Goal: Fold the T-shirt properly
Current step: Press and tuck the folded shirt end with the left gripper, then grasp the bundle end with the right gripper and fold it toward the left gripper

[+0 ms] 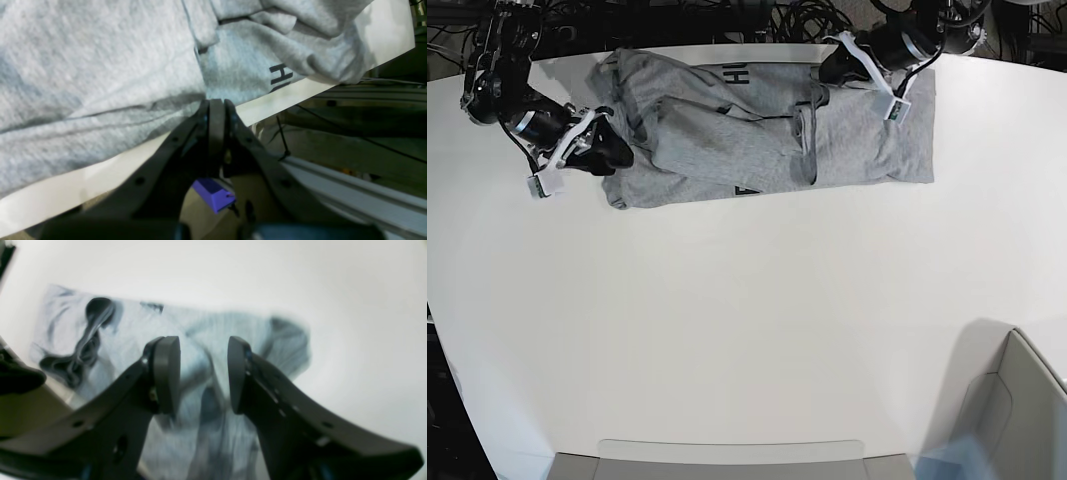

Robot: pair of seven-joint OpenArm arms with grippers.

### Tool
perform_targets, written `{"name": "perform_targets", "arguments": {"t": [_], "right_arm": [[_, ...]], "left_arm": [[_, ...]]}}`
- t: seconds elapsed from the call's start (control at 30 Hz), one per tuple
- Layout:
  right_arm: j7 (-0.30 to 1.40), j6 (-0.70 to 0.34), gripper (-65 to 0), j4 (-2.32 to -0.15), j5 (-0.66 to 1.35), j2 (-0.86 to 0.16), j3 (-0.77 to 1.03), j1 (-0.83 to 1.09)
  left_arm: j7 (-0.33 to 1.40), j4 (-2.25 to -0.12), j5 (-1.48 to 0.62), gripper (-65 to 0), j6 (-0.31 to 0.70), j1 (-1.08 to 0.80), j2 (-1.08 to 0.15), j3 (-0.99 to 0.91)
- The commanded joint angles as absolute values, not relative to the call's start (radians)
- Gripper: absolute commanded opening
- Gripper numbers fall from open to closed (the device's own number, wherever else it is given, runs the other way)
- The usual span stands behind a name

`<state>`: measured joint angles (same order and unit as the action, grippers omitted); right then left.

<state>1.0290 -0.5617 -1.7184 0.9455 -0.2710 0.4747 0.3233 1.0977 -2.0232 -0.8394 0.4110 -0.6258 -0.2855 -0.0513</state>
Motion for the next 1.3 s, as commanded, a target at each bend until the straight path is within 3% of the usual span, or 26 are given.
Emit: {"name": "perform_targets", "arguments": {"t": [0.0,0.1,0.53,0.97,1.27], "right_arm": [[1.001,-0.616,-40.8,-1.699,0.997,-0.288,0.484,0.315],[1.000,-0.698,-40.8,-1.612,1.007,-0.291,0.489,0.314],[0.983,-0.698,-40.9,-1.564,0.763,-0.208,0.498,0.314],[0.986,-0.698,-41.0,-1.442,0.739,-0.154,0.558,0.328],[0.977,-0.698,-41.0,-1.564,0.736,-0.156,0.585,0.404]], "left_arm": [[1.087,-2.038,-0.860,-65.0,0.417,-0.628,-0.291,-0.047],[1.087,-2.035,-0.860,-65.0,0.417,-0.628,-0.291,-0.047],[1.087,-2.035,-0.860,-65.0,0.417,-0.628,-0.291,-0.047],[1.087,-2.035,-0.858,-65.0,0.417,-0.628,-0.289,-0.050],[1.087,-2.035,-0.855,-65.0,0.417,-0.627,-0.288,-0.053]]}}
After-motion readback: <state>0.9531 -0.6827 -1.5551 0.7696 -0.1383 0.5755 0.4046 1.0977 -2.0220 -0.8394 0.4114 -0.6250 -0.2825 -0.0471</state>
